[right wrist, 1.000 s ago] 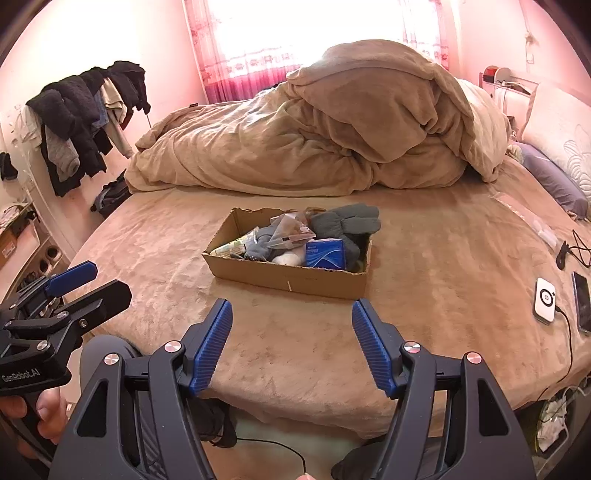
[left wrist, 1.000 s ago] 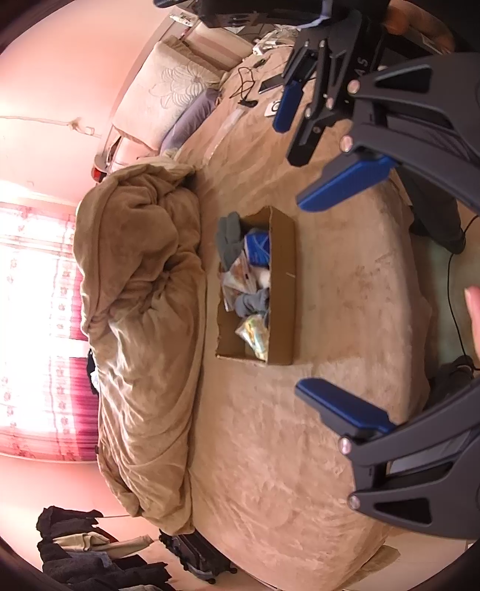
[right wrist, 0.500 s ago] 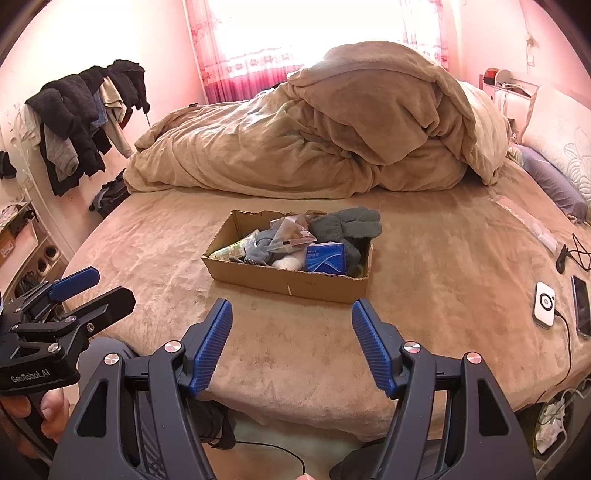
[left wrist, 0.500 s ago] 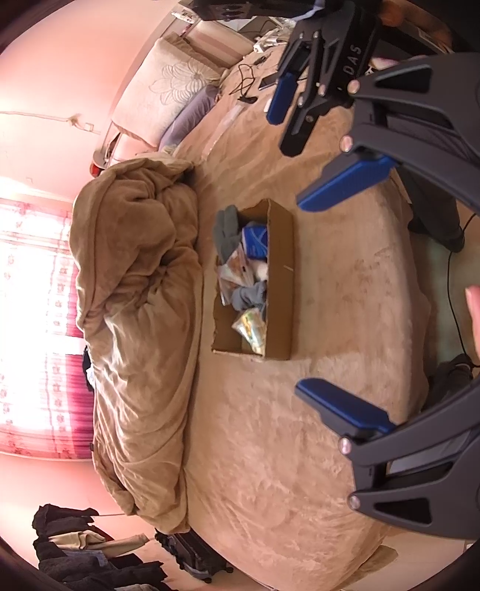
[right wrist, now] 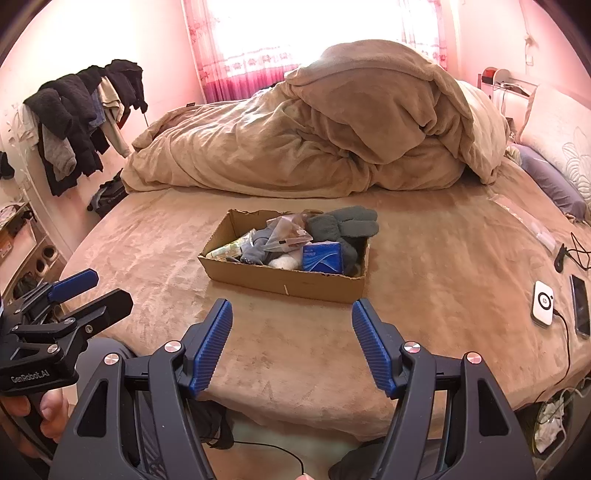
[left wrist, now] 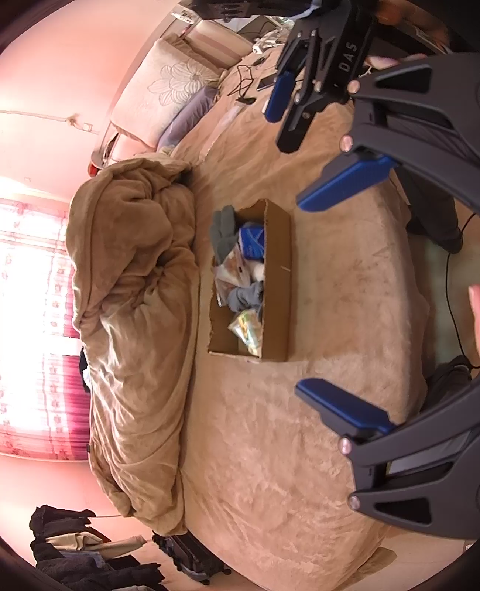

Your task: Organize objects

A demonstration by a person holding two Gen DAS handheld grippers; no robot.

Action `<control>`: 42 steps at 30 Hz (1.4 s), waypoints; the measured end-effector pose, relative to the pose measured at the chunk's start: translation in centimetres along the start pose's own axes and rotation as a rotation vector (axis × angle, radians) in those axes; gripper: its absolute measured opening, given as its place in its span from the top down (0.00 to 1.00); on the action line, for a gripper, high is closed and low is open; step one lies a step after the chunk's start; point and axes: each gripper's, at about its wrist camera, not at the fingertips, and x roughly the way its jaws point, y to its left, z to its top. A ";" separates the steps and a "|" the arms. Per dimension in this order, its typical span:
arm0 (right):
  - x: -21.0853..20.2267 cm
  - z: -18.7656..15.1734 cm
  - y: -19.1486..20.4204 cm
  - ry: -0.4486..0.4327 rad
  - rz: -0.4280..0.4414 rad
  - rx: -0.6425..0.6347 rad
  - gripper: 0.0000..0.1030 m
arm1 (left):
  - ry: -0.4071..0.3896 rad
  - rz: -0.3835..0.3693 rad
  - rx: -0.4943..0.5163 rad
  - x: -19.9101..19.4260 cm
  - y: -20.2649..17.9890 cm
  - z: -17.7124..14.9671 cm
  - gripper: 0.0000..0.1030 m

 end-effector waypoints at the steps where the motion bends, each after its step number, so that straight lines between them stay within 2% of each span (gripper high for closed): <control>1: 0.0 0.0 -0.1 -0.001 0.000 0.000 0.31 | -0.001 -0.001 0.002 0.0 0.0 0.0 0.10; 8: 0.1 -0.1 0.0 -0.006 -0.033 -0.013 0.31 | 0.001 0.000 0.009 0.2 0.0 -0.1 0.10; 42: 0.3 -0.1 -0.3 -0.003 -0.024 0.001 0.31 | 0.004 0.013 0.006 1.0 0.3 -0.1 0.10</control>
